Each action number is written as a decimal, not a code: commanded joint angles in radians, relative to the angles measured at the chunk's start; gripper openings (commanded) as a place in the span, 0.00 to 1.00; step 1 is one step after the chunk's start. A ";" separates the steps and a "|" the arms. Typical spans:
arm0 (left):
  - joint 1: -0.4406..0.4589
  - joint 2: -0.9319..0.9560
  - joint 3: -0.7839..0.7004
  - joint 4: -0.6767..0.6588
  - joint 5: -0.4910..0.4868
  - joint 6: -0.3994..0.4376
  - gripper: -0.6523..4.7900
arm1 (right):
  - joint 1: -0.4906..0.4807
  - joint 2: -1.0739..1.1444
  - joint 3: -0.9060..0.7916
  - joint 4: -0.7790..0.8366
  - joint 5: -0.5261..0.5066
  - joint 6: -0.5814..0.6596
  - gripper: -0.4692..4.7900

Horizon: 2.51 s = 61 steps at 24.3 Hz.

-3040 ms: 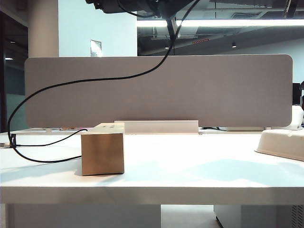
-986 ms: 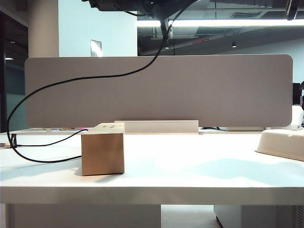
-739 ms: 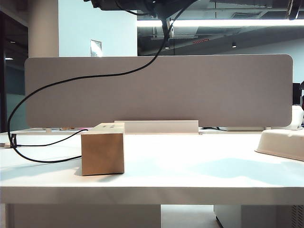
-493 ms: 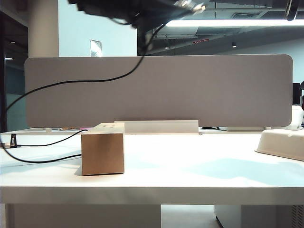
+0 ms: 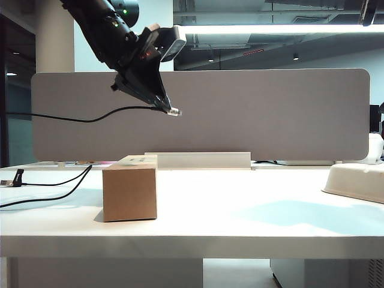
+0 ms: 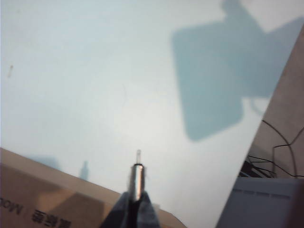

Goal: Pick up the charging cable and the phone, plug the charging cable into the charging port on the phone, and finally place them back on the table.

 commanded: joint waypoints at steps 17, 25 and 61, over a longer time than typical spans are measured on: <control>0.003 0.161 0.002 0.204 -0.190 0.016 0.11 | 0.001 -0.004 0.007 0.002 -0.024 -0.020 0.08; 0.003 0.161 0.002 0.185 -0.248 0.029 0.11 | 0.001 -0.004 0.007 0.002 -0.024 -0.020 0.08; -0.112 0.156 0.005 0.196 -0.509 0.328 0.46 | 0.001 -0.004 0.007 0.002 -0.068 -0.019 0.08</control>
